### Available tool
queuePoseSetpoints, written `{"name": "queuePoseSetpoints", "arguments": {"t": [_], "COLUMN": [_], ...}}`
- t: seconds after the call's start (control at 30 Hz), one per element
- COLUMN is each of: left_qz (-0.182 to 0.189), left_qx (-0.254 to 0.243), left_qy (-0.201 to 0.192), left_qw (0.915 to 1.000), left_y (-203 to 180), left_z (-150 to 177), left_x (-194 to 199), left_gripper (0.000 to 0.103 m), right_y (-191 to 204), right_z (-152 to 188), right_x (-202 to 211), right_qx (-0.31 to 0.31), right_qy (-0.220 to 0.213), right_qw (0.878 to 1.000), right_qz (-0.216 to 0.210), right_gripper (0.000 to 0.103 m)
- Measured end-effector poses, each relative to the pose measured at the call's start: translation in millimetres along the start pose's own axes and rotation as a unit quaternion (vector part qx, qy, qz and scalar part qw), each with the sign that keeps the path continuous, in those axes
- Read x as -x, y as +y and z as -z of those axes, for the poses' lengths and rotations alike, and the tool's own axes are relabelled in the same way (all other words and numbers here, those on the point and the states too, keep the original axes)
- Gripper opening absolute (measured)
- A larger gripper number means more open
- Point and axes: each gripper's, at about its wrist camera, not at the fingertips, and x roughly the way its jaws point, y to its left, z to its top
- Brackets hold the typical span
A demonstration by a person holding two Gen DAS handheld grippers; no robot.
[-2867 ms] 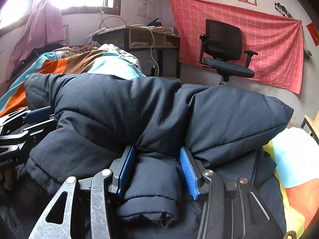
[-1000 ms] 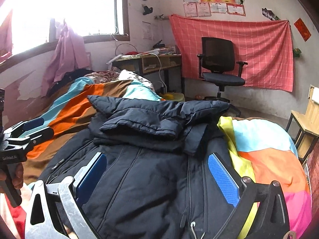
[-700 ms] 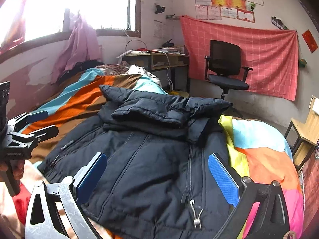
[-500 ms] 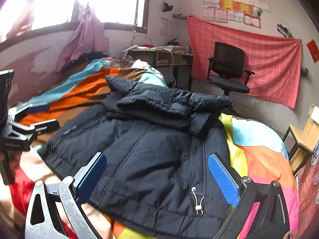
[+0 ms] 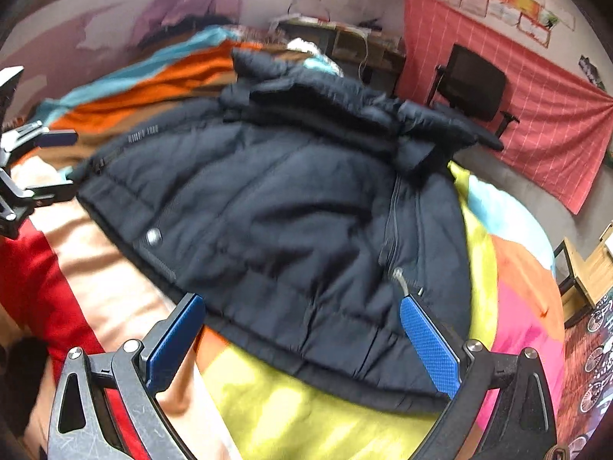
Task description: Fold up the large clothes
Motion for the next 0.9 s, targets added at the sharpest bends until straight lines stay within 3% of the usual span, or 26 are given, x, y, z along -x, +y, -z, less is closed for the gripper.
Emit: {"name": "queuePoseSetpoints", "arguments": {"t": [0.23, 0.4, 0.57, 0.7, 0.8, 0.9], "left_qz": [-0.022, -0.047, -0.061, -0.067, -0.077, -0.093], "left_qx": [-0.045, -0.042, -0.035, -0.041, -0.055, -0.065], "left_qy": [0.043, 0.064, 0.078, 0.075, 0.083, 0.090], "left_qw": [0.9978, 0.9959, 0.9945, 0.9941, 0.9920, 0.9895], "left_y": [-8.5, -6.5, -1.0, -4.2, -9.4, -12.1], "left_z": [30.4, 42.2, 45.0, 43.9, 45.3, 48.1], "left_x": [-18.3, -32.6, -39.0, -38.2, -43.2, -49.6], "left_gripper": [0.098, 0.098, 0.098, 0.098, 0.098, 0.098], "right_y": [-1.2, -3.1, -7.1, 5.8, 15.4, 9.8], "right_z": [10.4, 14.8, 18.0, 21.9, 25.4, 26.8], "right_x": [-21.7, -27.9, -31.6, -39.5, -46.0, -51.7], "right_qx": [0.019, 0.037, 0.039, 0.075, 0.103, 0.092], "right_qy": [0.043, 0.070, 0.092, 0.115, 0.125, 0.131], "right_qw": [0.999, 0.996, 0.995, 0.990, 0.986, 0.985], "right_qz": [0.016, 0.039, 0.028, 0.013, 0.034, 0.065], "right_gripper": [0.103, 0.103, 0.103, 0.103, 0.103, 0.103]}}
